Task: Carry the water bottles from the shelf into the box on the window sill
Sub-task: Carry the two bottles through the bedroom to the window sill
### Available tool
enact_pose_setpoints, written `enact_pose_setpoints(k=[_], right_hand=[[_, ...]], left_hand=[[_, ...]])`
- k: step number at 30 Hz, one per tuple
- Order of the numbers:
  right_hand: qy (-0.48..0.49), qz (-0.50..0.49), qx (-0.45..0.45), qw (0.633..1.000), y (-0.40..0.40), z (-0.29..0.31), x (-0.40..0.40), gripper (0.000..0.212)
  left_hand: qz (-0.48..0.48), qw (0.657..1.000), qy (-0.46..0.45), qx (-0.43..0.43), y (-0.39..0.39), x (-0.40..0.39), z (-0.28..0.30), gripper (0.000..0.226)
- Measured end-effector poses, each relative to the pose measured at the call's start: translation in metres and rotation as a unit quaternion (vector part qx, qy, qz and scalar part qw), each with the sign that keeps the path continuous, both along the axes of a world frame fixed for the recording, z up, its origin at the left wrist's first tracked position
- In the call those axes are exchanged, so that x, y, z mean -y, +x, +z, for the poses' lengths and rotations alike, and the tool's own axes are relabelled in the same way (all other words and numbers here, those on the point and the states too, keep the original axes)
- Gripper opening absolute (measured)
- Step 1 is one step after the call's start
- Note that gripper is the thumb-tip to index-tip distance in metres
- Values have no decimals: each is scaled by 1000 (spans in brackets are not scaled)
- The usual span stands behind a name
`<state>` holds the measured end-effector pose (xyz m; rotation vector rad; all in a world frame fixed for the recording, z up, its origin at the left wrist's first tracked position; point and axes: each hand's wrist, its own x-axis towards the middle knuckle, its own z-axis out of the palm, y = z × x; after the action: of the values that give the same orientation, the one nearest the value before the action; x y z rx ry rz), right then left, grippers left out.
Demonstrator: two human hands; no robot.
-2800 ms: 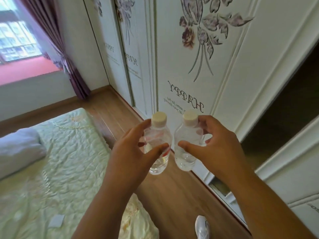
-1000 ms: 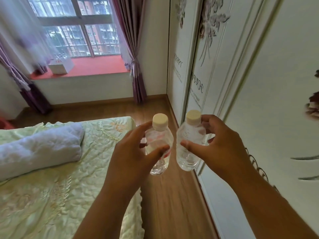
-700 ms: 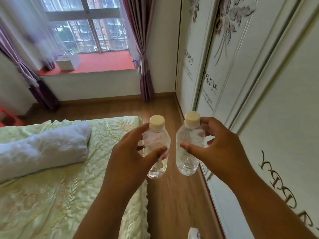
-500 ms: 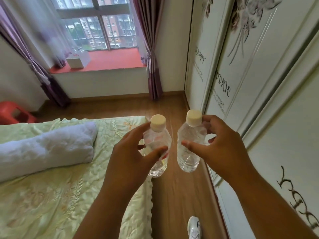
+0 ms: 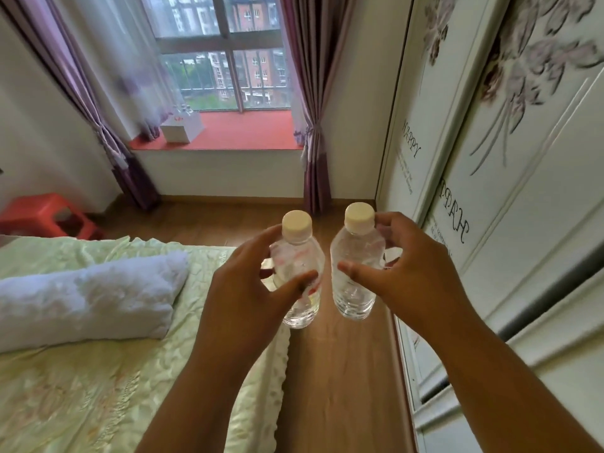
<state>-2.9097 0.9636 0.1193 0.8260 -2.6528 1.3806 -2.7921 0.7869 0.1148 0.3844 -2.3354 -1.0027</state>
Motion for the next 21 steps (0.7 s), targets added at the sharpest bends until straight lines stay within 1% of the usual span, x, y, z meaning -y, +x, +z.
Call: enact_pose_setpoints(k=[6,10,12,16,21], right_hand=[[4,2,6,1000,-54,2,2,69],[17,-8,11,1000,-88,1,13,71],[24,-15,12,1000,-105,2,22,71],[30,-39,5,999,-137,10,42,77],[42,-76,-7,996,-179,24,75,70]], left_hand=[[0,1000,0,4,-53,5,-3,75],[-18,1000,2,14,-93,17,-6,75],[-34,999,1,20,-115,27,-7,75],[-58,998,2,3,-163,55,-7,74],[-83,997,-1,0,-216,96,4,71]])
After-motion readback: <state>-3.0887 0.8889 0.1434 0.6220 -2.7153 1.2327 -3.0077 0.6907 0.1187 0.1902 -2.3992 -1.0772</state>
